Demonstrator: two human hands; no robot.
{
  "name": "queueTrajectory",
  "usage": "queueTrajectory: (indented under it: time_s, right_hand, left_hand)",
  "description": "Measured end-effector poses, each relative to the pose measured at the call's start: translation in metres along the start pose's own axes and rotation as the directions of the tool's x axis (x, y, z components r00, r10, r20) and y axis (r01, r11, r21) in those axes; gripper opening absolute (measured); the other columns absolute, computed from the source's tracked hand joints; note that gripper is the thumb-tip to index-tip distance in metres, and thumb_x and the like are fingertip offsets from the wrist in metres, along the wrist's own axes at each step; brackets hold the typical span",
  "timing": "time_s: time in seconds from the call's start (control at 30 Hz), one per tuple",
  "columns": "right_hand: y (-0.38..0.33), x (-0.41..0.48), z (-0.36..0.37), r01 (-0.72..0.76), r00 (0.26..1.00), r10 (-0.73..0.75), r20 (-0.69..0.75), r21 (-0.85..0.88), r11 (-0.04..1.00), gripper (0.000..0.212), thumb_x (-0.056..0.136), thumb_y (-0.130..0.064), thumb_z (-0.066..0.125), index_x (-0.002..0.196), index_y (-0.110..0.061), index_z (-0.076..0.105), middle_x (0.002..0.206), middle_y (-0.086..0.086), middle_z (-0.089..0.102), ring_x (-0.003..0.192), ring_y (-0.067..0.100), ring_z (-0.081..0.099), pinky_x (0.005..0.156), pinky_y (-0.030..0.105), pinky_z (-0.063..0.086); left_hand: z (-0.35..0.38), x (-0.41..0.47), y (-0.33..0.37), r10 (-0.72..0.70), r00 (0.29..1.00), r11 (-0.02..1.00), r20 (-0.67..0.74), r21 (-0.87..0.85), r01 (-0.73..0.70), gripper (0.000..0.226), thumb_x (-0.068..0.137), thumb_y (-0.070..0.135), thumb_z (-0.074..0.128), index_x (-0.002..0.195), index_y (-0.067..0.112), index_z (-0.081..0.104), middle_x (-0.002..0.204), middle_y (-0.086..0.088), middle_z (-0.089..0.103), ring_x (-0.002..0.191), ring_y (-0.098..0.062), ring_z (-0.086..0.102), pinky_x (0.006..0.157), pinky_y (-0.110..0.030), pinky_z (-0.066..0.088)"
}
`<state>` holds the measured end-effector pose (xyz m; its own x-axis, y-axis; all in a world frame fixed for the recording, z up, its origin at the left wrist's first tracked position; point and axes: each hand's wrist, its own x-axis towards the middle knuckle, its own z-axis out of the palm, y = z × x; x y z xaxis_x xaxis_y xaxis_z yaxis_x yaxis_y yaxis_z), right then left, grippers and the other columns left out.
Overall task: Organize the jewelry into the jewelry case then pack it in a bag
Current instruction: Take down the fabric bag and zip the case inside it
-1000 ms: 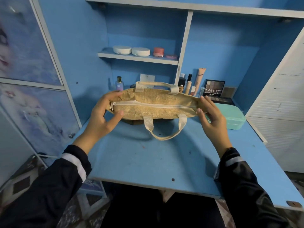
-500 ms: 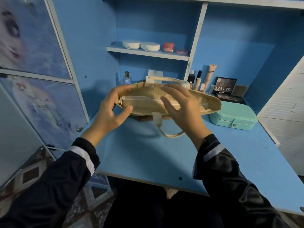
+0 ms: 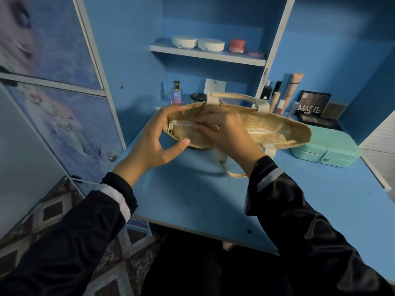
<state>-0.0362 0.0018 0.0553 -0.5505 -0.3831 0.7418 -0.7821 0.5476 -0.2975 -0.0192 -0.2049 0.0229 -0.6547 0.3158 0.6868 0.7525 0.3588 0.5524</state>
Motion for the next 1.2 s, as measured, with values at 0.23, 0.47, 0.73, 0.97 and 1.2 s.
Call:
queueTrajectory:
  time_s: [0.23, 0.47, 0.73, 0.97, 1.2]
  right_hand:
    - [0.001, -0.01, 0.009, -0.016, 0.998, 0.015, -0.058, -0.017, 1.0, 0.012, 0.083, -0.012, 0.074, 0.089, -0.002, 0.076, 0.093, 0.009, 0.064, 0.084, 0.02, 0.061, 0.075, 0.026, 0.049]
    - [0.001, -0.012, 0.01, -0.052, 0.998, 0.051, -0.037, -0.025, 0.998, 0.017, 0.082, -0.015, 0.074, 0.096, -0.005, 0.077, 0.1, 0.009, 0.07, 0.092, 0.02, 0.066, 0.082, 0.028, 0.052]
    - [-0.001, -0.014, 0.01, -0.068, 0.997, 0.069, 0.033, -0.038, 0.997, 0.02, 0.084, -0.016, 0.072, 0.1, -0.005, 0.076, 0.098, 0.009, 0.071, 0.089, 0.02, 0.067, 0.083, 0.024, 0.051]
    - [-0.002, -0.011, 0.012, -0.075, 0.994, 0.081, 0.073, -0.078, 0.994, 0.023, 0.081, -0.014, 0.072, 0.101, -0.004, 0.075, 0.1, 0.01, 0.07, 0.09, 0.023, 0.067, 0.081, 0.023, 0.05]
    - [-0.014, -0.004, 0.016, -0.105, 0.994, 0.103, 0.025, 0.056, 0.993, 0.023, 0.079, -0.004, 0.069, 0.101, -0.006, 0.075, 0.091, 0.009, 0.067, 0.078, 0.014, 0.06, 0.074, 0.016, 0.046]
  left_hand:
    - [0.0, -0.003, -0.002, 0.004, 1.0, 1.0, 0.016, 0.004, -0.004, 0.065, 0.084, 0.02, 0.072, 0.14, 0.014, 0.041, 0.141, -0.006, 0.05, 0.128, -0.031, 0.051, 0.099, -0.057, 0.045]
    - [-0.001, -0.001, -0.003, -0.019, 1.0, 1.0, 0.021, 0.01, 0.018, 0.067, 0.082, 0.02, 0.074, 0.14, 0.013, 0.042, 0.136, -0.001, 0.052, 0.11, -0.034, 0.058, 0.091, -0.058, 0.047]
    - [-0.002, -0.003, -0.005, -0.003, 1.0, 0.999, 0.023, 0.039, 0.002, 0.069, 0.081, 0.026, 0.076, 0.14, 0.015, 0.042, 0.135, 0.001, 0.052, 0.098, -0.05, 0.053, 0.085, -0.06, 0.047]
    - [-0.002, -0.003, -0.006, -0.029, 0.999, 0.999, 0.024, 0.029, 0.028, 0.07, 0.08, 0.025, 0.076, 0.141, 0.017, 0.042, 0.131, -0.005, 0.054, 0.096, -0.051, 0.053, 0.084, -0.06, 0.047]
    - [-0.002, -0.002, -0.002, -0.079, 0.996, 0.995, 0.031, -0.057, 0.081, 0.071, 0.08, 0.014, 0.075, 0.141, 0.008, 0.04, 0.136, -0.01, 0.052, 0.121, -0.031, 0.055, 0.099, -0.059, 0.045]
